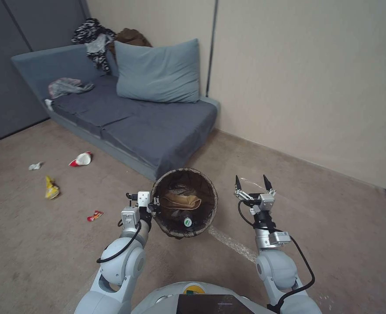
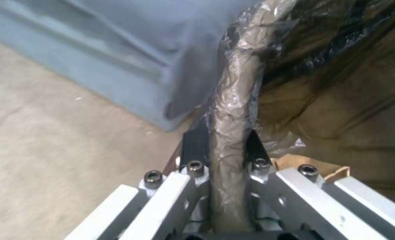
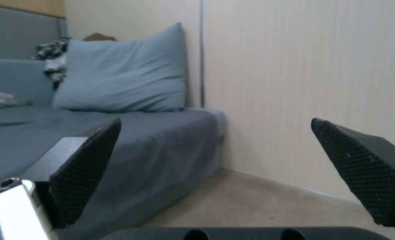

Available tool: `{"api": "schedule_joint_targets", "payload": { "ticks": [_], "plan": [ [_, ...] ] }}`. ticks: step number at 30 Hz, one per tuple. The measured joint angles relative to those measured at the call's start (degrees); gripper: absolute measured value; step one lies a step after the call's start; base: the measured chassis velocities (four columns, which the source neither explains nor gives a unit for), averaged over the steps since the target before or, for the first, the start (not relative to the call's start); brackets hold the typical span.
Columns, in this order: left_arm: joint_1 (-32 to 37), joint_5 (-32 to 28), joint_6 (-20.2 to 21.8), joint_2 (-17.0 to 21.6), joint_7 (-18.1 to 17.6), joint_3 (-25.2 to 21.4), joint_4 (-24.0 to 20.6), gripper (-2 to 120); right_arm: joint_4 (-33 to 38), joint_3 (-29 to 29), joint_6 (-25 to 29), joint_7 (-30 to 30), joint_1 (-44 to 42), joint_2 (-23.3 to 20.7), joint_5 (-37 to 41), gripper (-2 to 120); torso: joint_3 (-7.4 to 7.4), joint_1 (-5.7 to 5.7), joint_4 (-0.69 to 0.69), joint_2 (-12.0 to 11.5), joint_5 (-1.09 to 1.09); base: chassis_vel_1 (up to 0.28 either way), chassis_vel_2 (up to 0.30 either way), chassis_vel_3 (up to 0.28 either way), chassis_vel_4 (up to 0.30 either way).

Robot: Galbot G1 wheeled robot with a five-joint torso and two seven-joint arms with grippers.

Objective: Pick up the trash bin, then pick up the garbage from the floor and place it into the trash bin.

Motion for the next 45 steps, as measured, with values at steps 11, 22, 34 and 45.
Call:
{"api": "schedule_joint_targets", "payload": {
  "ticks": [11,22,34,45],
  "plan": [
    [-0.2,-0.1,0.3,-0.1,-0.2,0.1,0.1,2,-0.5,0.1,0.6,0.4,1.2,-0.3,0.3,100,0.0,0.0,-0.01,0.0,0.0,0.126,0.126,0.121,0.125],
    [-0.2,-0.1,0.5,0.0,-0.2,0.1,0.1,2,-0.6,0.0,0.6,0.3,1.2,-0.2,0.2,100,0.0,0.0,-0.02,0.0,0.0,0.131,0.126,0.116,0.121],
    [-0.1,-0.1,0.7,0.1,-0.3,0.1,-0.2,2,-0.7,0.1,0.7,-0.1,1.2,-0.4,0.1,100,0.0,0.0,-0.01,0.0,0.0,0.117,0.12,0.133,0.127],
    [-0.4,-0.1,0.6,0.1,-0.4,0.1,0.0,2,-1.1,0.0,0.9,-0.4,1.2,-0.1,-0.1,100,0.0,0.0,-0.01,0.0,0.0,0.122,0.124,0.125,0.129]
  ]
}}
